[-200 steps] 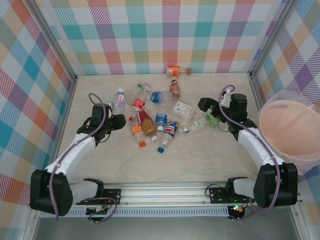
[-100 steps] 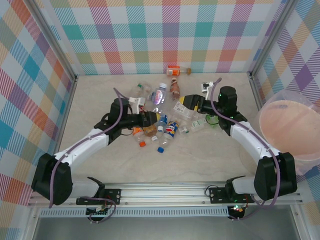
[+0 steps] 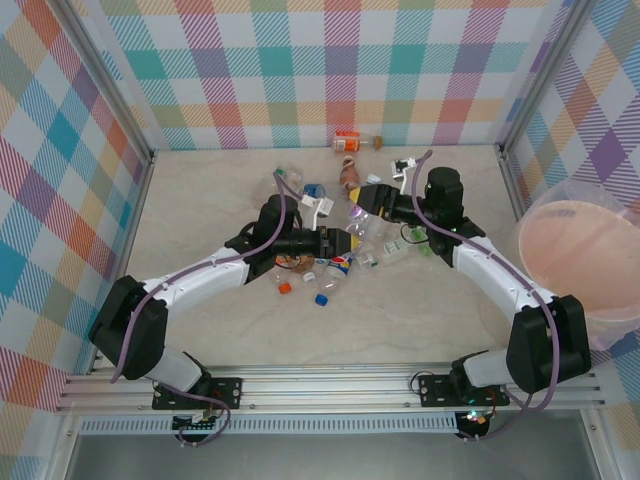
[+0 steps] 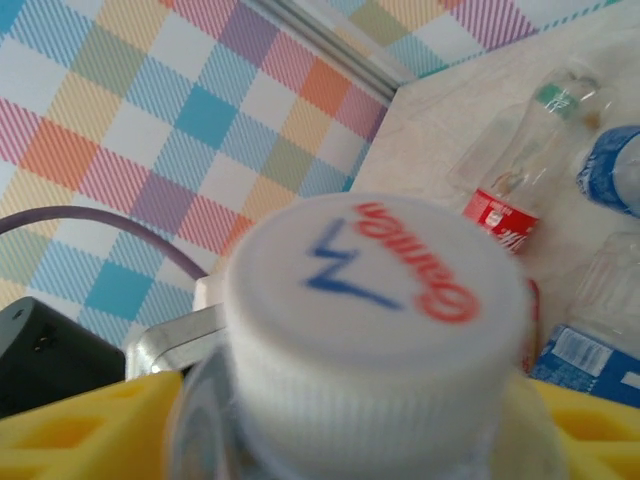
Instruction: Put the plastic bottles in the bin
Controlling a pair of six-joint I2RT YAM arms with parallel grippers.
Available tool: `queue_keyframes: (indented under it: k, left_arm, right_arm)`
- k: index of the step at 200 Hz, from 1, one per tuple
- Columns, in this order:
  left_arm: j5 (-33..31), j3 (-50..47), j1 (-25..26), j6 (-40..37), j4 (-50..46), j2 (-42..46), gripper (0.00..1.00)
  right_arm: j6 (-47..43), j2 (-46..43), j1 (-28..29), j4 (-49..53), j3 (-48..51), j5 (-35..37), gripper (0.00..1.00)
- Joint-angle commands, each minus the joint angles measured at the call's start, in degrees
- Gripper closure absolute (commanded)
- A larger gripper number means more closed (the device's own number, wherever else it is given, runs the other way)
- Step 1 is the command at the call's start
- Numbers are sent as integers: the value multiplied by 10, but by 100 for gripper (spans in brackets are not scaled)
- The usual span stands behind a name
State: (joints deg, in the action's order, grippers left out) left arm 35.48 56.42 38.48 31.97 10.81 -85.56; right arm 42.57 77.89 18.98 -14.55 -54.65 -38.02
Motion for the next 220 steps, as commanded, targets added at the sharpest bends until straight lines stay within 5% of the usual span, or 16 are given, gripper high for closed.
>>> queue_keyframes:
  k: [1,36,72,145,220]
  left_arm:
    - [-1,22,6,-2,14,-5,56]
    - [-7,37,6,-8,-8,-14,48]
    - [-36,52,6,-22,-59,-8,0]
    - [-250,33,1,-43,-136,50,0]
    - [-388,31,0,-45,-192,64,0]
  right_arm:
    - [-14,-25,4,18,-13,33,39]
    - [-42,-51,4,69,-21,83,47]
    - [-97,-82,0,191,-65,182,51]
    - [-306,-141,-39,520,-306,509,54]
    - [-477,-144,-54,627,-505,827,60]
